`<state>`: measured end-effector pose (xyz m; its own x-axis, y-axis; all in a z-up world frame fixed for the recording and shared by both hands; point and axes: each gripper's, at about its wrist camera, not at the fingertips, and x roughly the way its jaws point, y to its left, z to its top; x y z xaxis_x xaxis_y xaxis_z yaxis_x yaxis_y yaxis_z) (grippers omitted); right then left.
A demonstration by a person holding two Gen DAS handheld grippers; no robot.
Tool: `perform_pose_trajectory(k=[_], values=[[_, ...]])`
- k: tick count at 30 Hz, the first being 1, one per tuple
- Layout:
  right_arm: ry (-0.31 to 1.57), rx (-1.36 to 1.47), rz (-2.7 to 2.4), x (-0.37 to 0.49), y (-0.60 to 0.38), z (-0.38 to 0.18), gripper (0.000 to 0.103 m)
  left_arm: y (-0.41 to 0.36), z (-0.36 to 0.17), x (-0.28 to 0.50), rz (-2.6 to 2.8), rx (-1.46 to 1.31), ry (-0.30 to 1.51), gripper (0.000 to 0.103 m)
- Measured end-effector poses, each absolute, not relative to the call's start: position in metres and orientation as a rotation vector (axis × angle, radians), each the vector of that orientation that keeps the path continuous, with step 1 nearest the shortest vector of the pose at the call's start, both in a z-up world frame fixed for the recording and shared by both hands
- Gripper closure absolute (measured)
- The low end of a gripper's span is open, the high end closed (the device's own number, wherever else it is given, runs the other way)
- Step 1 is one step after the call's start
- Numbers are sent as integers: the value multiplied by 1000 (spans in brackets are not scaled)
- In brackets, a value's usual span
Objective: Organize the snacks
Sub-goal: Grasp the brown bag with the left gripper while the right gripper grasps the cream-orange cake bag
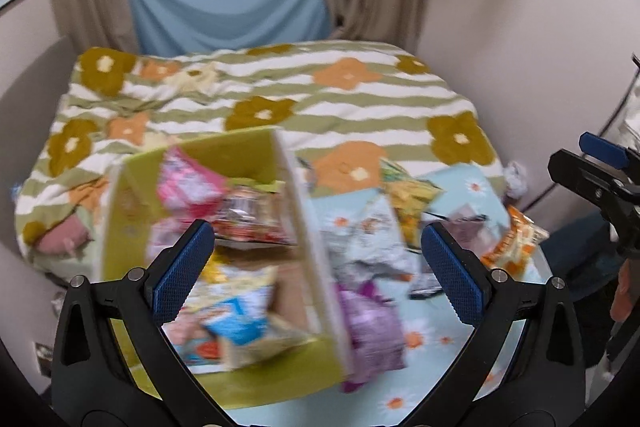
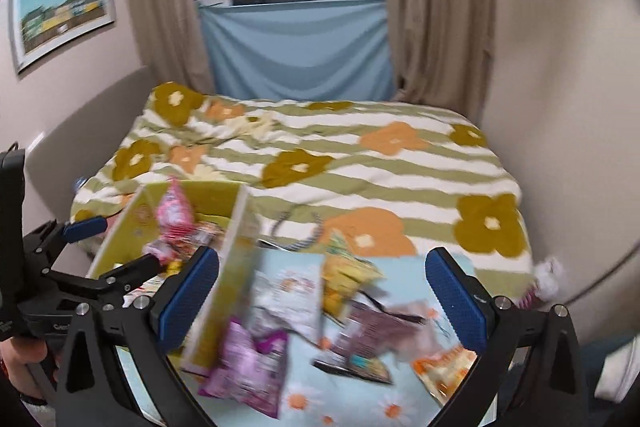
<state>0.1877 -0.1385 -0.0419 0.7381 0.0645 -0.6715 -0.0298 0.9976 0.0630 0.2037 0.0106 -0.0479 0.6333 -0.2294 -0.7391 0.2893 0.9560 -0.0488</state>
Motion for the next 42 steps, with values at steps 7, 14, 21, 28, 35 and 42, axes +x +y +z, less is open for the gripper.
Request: perform_pose_trajectory(k=[7,14,21,28,35,42], values=[[803,145,-167,165,-220,-76,0,-70,-88,209,-430,109,949,0],[911,228,-269,155,-274,-132,0,-129,-136,213,-489,141,1005,0],[964,347,-319,146,-296,-180,0,-167,-185,224,-530,229,1067,9],[1002,422,-326,146,-301,-219,0,-180,-217,234,-516,274,1134,21],[1002,465,-345,152,-304,-239,4,-187,-230,235,-548,282,1162,47],[1009,488,-347,160,-309,-250,12,-191,-230,230,-538,300,1164,50]])
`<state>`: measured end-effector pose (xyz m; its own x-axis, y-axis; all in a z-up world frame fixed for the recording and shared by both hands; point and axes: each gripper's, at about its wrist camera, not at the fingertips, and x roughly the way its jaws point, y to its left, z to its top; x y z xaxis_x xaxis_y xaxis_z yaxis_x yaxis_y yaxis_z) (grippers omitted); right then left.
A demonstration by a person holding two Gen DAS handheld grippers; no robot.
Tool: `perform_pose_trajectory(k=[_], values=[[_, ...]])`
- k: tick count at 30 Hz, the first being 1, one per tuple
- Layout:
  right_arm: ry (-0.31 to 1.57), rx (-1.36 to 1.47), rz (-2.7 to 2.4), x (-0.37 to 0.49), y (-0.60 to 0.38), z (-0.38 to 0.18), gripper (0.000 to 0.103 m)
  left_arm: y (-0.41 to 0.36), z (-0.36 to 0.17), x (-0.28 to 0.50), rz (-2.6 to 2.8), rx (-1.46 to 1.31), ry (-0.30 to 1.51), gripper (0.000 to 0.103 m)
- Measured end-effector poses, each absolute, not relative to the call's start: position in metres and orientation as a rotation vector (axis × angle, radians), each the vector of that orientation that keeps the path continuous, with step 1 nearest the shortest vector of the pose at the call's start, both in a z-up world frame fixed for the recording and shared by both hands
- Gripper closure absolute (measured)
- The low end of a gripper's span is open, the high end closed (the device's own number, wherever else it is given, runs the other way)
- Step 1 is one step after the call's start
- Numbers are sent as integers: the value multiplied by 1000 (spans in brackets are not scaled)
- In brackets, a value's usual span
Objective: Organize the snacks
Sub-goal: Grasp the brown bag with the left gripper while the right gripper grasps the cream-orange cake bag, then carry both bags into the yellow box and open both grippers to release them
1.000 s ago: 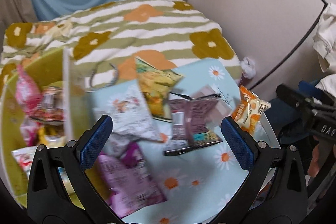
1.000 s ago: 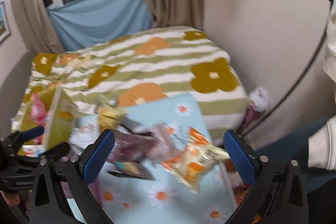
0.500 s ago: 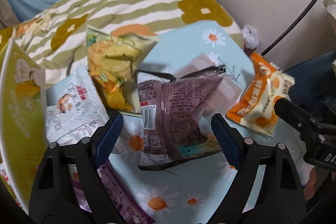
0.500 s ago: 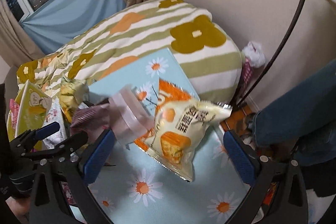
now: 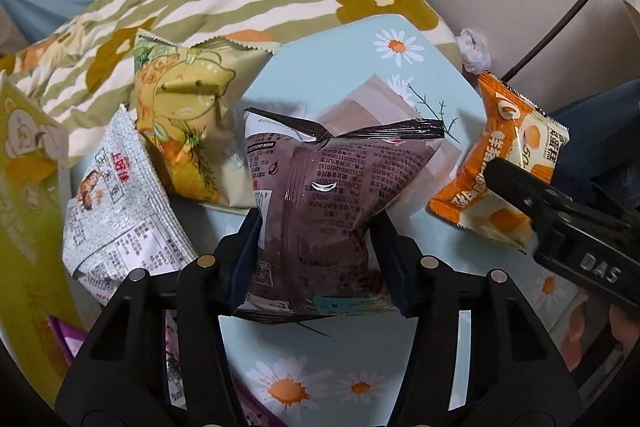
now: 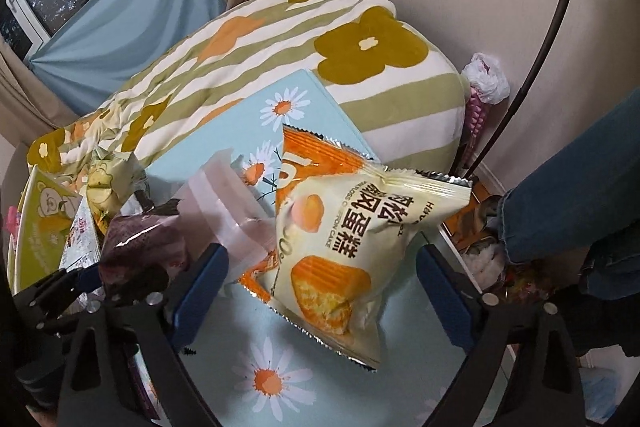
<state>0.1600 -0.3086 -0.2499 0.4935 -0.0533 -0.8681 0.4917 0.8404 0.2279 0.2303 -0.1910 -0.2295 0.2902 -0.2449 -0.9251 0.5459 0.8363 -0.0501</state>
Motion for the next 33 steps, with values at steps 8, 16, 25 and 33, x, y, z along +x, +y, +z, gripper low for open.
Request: perform_pose_trajectory(k=[8,16,25,33], values=[[1024,460,-331,170,-311,-262,20,-188,-228,218,-522,307,1171,50],[1037,434,-286,169,-312,-267,42,-183,-226,209,-500,293,1161,50],[1022,395,-240,157,-314,-248,43,-181,-195,197,-476,254,1104,50],[961,311,-134,160,-308,-196,43,-158,-142,195,-380,164,1004,50]])
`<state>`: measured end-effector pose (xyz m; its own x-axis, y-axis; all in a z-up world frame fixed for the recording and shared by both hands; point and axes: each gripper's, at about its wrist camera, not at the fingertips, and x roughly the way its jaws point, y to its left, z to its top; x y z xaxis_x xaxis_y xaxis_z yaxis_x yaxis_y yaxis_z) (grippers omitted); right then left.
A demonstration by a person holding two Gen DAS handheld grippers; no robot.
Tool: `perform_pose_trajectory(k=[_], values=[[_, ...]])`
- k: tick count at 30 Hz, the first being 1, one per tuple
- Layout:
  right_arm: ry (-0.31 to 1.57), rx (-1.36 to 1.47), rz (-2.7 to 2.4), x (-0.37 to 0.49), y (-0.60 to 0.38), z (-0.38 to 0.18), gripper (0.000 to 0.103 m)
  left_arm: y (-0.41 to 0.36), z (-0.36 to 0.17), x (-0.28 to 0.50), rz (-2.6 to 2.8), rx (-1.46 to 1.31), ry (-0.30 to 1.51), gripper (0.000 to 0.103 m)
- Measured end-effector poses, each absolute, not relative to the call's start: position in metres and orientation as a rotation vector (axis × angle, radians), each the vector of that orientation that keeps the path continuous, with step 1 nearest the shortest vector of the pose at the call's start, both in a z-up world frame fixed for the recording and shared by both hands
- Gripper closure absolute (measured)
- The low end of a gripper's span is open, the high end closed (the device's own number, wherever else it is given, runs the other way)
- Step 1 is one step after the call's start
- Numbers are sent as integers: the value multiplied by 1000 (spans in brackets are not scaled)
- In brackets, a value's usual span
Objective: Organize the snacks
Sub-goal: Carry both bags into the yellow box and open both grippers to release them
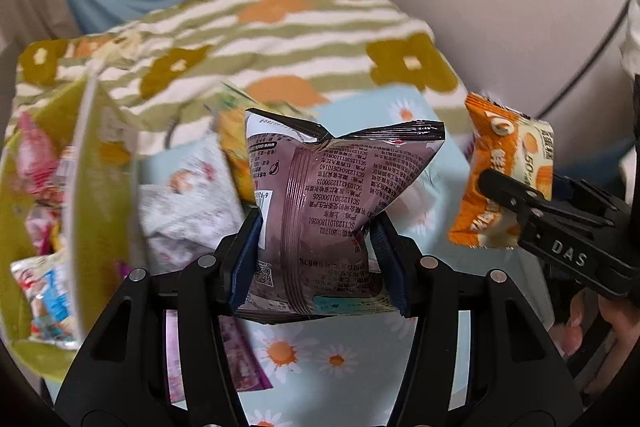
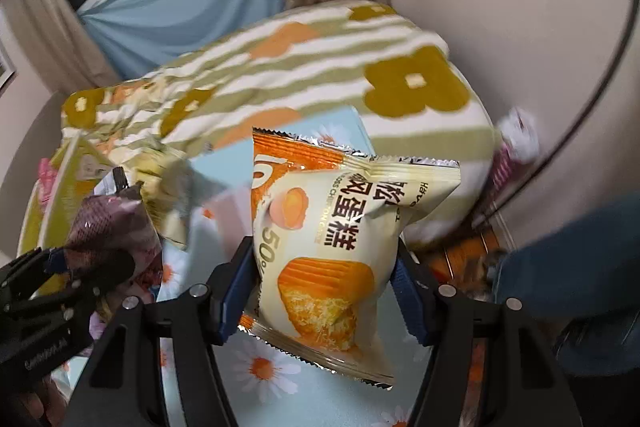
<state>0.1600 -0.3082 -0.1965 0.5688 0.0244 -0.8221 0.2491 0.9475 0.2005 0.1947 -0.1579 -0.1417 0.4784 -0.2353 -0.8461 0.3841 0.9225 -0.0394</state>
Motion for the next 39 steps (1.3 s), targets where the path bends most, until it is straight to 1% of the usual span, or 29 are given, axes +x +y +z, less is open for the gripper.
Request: perform_pose_trajectory(k=[9,18,26,30,33,35,37,39], values=[[875,194,96,186,-257,-135,43,-89,-83,190,-186,53,884,50],[823,148,342,212,-154,-95,43,27,-49,190,-2,3,840,50],[841,136,461,233,-58,-94,43,126,-58,217,75,-34,876,50],[858,121,454,252,-25,-103,43,158,-77,239,63,-33,914,50],[873,116,430,263,-8,-111,43,170,-95,257,32,-38,948,50],[884,112,407,269,4,-117,43,175,-106,267,0,-44,974,41],[896,111,388,272,10,-120,43,175,-111,269,-9,-34,976,0],[908,114,368,273,13,-124,43,173,-109,262,-18,-26,930,0]])
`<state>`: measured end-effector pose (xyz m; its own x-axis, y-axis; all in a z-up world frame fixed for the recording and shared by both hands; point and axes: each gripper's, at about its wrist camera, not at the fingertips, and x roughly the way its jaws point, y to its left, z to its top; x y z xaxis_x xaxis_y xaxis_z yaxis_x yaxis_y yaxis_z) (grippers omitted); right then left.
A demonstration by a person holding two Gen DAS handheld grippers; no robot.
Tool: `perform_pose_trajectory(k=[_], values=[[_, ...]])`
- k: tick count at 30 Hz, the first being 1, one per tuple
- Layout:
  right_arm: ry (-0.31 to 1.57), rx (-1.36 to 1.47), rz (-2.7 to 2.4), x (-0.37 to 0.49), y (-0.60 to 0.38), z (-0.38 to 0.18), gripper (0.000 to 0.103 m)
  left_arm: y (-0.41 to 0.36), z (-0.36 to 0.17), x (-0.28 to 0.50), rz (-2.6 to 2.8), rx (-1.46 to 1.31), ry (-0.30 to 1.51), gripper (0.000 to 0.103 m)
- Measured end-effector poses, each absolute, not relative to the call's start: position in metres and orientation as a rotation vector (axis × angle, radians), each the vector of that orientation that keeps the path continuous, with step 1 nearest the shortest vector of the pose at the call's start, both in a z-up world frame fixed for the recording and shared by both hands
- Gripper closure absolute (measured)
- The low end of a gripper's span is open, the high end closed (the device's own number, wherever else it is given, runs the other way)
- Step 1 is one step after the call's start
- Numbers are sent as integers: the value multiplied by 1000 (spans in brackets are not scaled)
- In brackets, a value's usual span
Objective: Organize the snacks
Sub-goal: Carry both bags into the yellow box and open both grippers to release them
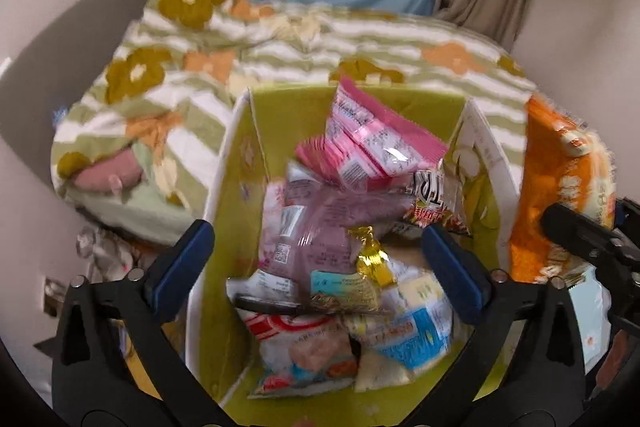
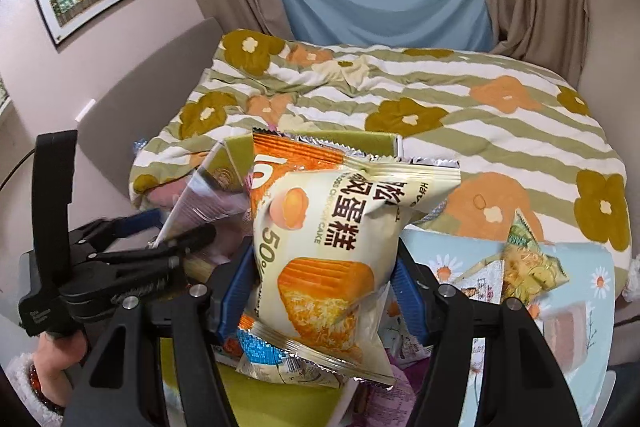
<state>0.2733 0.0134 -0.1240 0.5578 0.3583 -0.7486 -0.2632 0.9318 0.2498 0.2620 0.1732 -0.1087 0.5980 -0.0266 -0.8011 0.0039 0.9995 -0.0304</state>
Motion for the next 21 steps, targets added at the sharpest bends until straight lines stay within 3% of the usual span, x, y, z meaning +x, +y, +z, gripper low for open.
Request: perform_pose_trajectory(k=[21], values=[[1016,50,482,311,47,-139,43,198,-103,226,57,-70,972,0]])
